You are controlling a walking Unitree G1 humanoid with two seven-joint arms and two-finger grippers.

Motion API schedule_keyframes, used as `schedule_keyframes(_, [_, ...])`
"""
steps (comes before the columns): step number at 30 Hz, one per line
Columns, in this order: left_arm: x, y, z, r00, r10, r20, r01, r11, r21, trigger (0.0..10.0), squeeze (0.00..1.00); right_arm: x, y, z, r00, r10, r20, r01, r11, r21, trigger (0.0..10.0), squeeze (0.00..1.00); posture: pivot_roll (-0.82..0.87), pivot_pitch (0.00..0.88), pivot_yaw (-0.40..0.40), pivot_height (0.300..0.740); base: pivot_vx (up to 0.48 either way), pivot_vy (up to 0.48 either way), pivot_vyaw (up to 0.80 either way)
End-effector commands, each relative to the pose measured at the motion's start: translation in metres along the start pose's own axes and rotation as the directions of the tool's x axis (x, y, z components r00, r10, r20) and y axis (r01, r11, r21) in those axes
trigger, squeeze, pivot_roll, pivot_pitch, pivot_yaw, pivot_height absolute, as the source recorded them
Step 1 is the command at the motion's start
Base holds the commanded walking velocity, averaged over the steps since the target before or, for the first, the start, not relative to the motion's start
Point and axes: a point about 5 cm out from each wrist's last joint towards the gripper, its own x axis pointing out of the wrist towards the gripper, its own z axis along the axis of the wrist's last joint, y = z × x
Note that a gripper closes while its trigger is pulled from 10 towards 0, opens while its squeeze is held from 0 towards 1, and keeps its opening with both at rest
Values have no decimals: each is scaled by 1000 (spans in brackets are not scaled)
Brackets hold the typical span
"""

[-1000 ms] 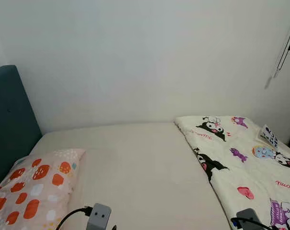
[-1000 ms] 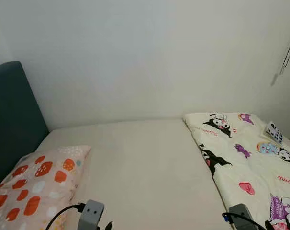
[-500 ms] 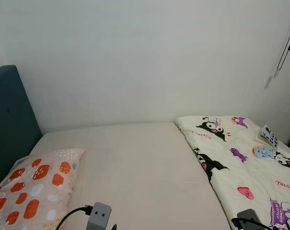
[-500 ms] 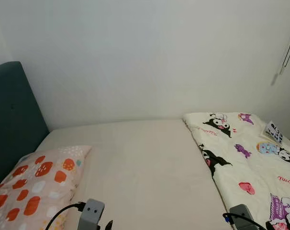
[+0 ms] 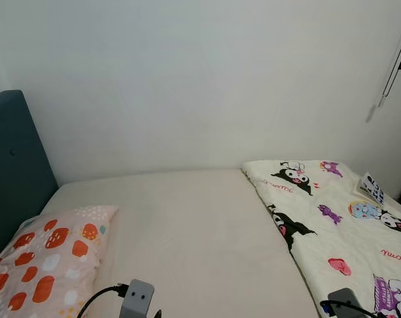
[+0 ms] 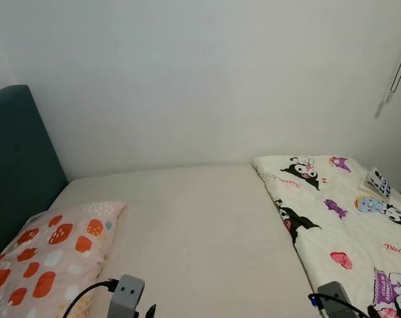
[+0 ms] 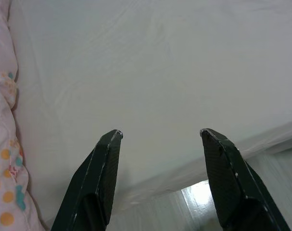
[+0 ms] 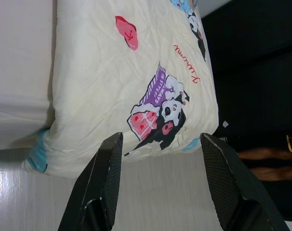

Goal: Clean up the room

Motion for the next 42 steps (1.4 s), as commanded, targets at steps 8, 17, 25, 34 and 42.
schedule_keyframes(8, [0, -2, -6, 1000, -5, -22, 5, 1000, -16, 10000, 0, 0, -1, -3, 1000, 3, -15, -3, 1000, 10, 10000, 0, -58, 121, -10, 740, 0, 0, 0])
schedule_keyframes(17, [-1, 0, -7, 1000, -4, -23, 3, 1000, -13, 10000, 0, 0, 0, -3, 1000, 3, -15, -3, 1000, 11, 10000, 0, -54, 115, -10, 740, 0, 0, 0])
schedule_keyframes(25, [-1, -1, -6, 1000, -4, -20, 4, 1000, -14, 10000, 0, -1, 1, -3, 1000, 3, -15, -3, 1000, 11, 10000, 0, -53, 113, -13, 740, 0, 0, 0])
schedule_keyframes(34, [-1, 0, -7, 1000, -2, -22, 2, 1000, -10, 10000, 0, -1, 1, -4, 1000, 3, -15, -3, 1000, 10, 10000, 0, -50, 111, -15, 740, 0, 0, 0])
schedule_keyframes(42, [-1, 0, -7, 1000, -2, -21, 2, 1000, -10, 10000, 0, -1, 0, -4, 1000, 2, -14, -2, 1000, 11, 10000, 0, -53, 115, -12, 740, 0, 0, 0])
